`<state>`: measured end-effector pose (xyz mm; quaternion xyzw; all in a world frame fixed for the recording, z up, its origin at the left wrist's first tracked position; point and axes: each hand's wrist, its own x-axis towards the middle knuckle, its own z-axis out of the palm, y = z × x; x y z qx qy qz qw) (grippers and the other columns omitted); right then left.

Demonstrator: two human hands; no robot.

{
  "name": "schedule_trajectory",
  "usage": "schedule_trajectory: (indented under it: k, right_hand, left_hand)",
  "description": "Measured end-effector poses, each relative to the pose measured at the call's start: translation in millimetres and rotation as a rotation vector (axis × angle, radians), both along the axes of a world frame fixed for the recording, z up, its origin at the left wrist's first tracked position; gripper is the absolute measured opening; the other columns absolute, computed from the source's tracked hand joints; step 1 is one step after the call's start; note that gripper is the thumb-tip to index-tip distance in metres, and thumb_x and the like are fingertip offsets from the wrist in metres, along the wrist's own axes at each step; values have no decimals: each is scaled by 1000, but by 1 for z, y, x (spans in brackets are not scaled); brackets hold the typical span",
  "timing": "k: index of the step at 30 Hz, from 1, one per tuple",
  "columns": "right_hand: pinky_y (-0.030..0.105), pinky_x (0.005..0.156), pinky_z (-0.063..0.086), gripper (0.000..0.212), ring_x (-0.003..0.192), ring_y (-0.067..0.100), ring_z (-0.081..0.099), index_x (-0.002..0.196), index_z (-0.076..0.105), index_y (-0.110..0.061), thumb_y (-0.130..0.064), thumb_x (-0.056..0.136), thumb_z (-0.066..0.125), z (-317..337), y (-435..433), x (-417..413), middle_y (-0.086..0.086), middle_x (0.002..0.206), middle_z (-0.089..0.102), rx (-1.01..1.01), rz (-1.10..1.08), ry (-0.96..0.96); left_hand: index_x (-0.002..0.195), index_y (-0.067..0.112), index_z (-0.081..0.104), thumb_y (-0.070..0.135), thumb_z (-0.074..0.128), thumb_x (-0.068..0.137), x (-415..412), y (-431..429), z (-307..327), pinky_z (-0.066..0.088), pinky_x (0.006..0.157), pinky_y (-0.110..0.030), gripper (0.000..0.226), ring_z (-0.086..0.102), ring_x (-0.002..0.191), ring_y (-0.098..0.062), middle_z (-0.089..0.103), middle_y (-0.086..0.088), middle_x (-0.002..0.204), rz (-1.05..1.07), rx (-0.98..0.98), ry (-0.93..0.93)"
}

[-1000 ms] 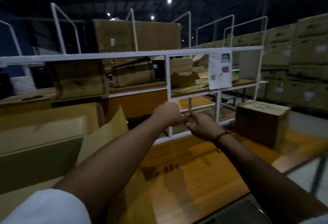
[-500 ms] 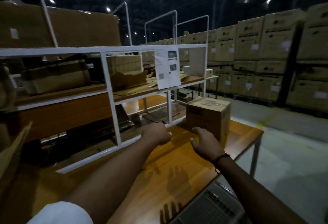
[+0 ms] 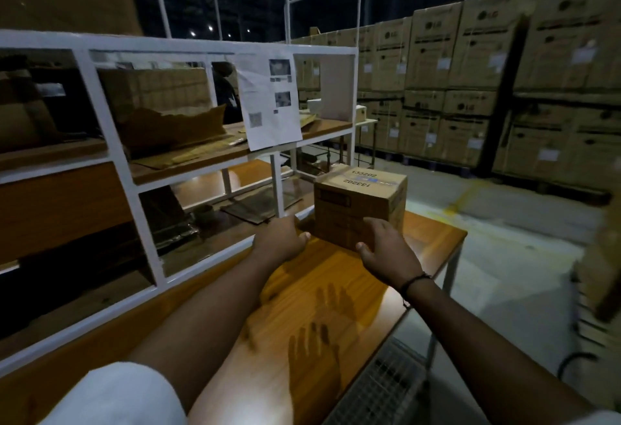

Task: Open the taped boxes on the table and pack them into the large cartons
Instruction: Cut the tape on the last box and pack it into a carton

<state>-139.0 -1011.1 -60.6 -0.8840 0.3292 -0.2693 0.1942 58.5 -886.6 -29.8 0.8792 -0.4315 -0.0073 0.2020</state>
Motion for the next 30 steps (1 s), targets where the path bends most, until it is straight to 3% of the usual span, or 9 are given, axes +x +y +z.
schedule_trajectory:
  k: [6, 9, 13, 15, 18, 22, 26, 30]
  right_hand:
    - [49, 114, 39, 68, 144, 31, 32, 153, 34, -19, -34, 95, 65, -7, -85, 50, 9, 159, 30, -9, -97, 24]
    - [55, 117, 34, 75, 149, 39, 20, 156, 26, -22, -38, 94, 65, -19, -123, 75, 12, 165, 14, 7, -162, 46]
    - [54, 116, 36, 83, 152, 41, 13, 157, 18, -23, -38, 92, 67, -41, -161, 97, 13, 167, -7, -10, -217, 19]
    - [52, 115, 39, 83, 153, 39, 10, 157, 18, -25, -36, 92, 68, -49, -173, 100, 13, 166, -11, 24, -225, -26]
    - [50, 113, 42, 80, 154, 35, 11, 157, 20, -31, -34, 93, 68, -57, -185, 102, 11, 167, -8, 86, -224, -78]
    - [47, 107, 49, 80, 146, 32, 33, 155, 19, -37, -30, 93, 69, -63, -193, 97, 3, 167, 3, 120, -154, -128]
    - [36, 103, 47, 77, 142, 29, 39, 154, 27, -33, -34, 91, 70, -65, -200, 93, 8, 165, 18, 137, -162, -200]
    - [40, 106, 49, 77, 138, 27, 42, 152, 28, -33, -39, 88, 71, -68, -198, 93, 8, 156, 30, 117, -76, -226]
  left_hand:
    - [143, 16, 54, 44, 64, 96, 58, -78, -9, 57, 92, -47, 56, 62, 114, -26, 64, -9, 129, -27, -73, 65]
    - [144, 16, 51, 41, 66, 96, 83, -120, -11, 55, 93, -45, 57, 60, 118, -27, 62, -9, 133, -52, -92, 85]
    - [155, 24, 35, 33, 68, 96, 113, -178, -17, 52, 91, -40, 68, 56, 127, -28, 55, -10, 143, -98, -174, 178]
    - [160, 32, 23, 31, 71, 94, 128, -205, -21, 50, 103, -48, 82, 47, 139, -32, 43, -12, 156, -99, -217, 264]
    - [162, 38, 15, 31, 74, 91, 150, -239, -32, 39, 115, -55, 92, 32, 149, -38, 28, -16, 165, -74, -189, 339]
    - [157, 44, 28, 34, 73, 90, 162, -256, -49, 50, 106, -53, 81, 47, 139, -34, 44, -13, 156, -171, -206, 470]
    - [157, 47, 26, 43, 69, 93, 145, -242, -65, 44, 107, -48, 78, 37, 143, -41, 29, -18, 162, -119, -280, 416]
    - [155, 45, 33, 41, 70, 94, 112, -207, -81, 47, 102, -47, 71, 38, 141, -40, 20, -12, 160, 26, -408, 380]
